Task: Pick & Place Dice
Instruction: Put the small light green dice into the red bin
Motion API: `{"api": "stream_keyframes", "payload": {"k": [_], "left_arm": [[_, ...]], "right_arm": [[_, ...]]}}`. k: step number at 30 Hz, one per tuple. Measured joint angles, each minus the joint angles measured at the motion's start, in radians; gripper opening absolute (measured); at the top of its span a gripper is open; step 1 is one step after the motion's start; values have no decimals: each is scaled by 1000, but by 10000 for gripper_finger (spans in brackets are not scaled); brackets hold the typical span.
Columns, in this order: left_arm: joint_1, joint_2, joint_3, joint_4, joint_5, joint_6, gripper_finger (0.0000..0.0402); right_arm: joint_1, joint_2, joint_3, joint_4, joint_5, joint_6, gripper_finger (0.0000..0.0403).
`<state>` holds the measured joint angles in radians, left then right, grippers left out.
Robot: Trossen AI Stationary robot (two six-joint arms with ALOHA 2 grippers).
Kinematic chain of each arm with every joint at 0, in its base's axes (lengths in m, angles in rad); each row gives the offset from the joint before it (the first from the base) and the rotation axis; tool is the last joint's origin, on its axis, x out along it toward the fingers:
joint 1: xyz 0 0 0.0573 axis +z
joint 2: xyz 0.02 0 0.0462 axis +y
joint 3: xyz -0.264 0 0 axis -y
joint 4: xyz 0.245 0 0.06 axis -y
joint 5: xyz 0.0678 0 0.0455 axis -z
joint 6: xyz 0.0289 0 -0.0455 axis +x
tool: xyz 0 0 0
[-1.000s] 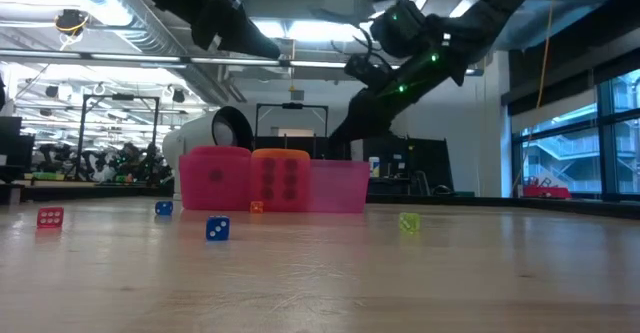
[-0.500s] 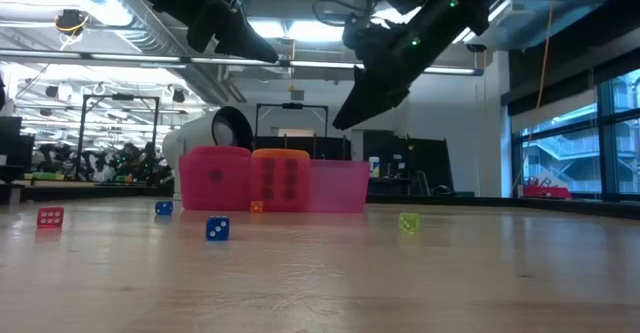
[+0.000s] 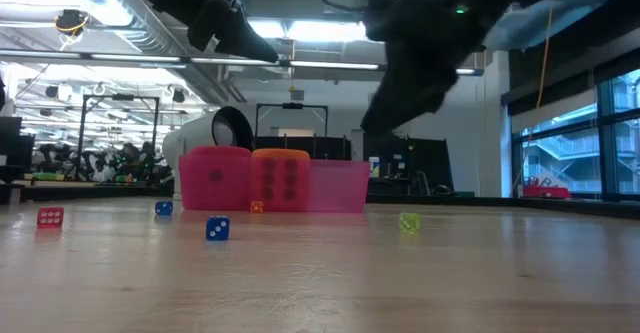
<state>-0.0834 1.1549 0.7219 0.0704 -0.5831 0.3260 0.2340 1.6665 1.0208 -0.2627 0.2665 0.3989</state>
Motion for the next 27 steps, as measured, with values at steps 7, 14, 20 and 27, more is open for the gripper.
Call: {"api": "stream_keyframes", "payload": {"k": [7, 14, 20, 27], "left_arm": [[0, 0, 0, 8, 0, 0, 104], [0, 0, 0, 22, 0, 0, 104], [0, 0, 0, 31, 2, 0, 102], [0, 0, 0, 31, 2, 1, 104]], "right_arm": [[112, 44, -51, 17, 77, 212, 191], [184, 156, -56, 61, 139, 248, 191], [187, 181, -56, 57, 138, 271, 191], [187, 181, -56, 54, 120, 275, 191]]}}
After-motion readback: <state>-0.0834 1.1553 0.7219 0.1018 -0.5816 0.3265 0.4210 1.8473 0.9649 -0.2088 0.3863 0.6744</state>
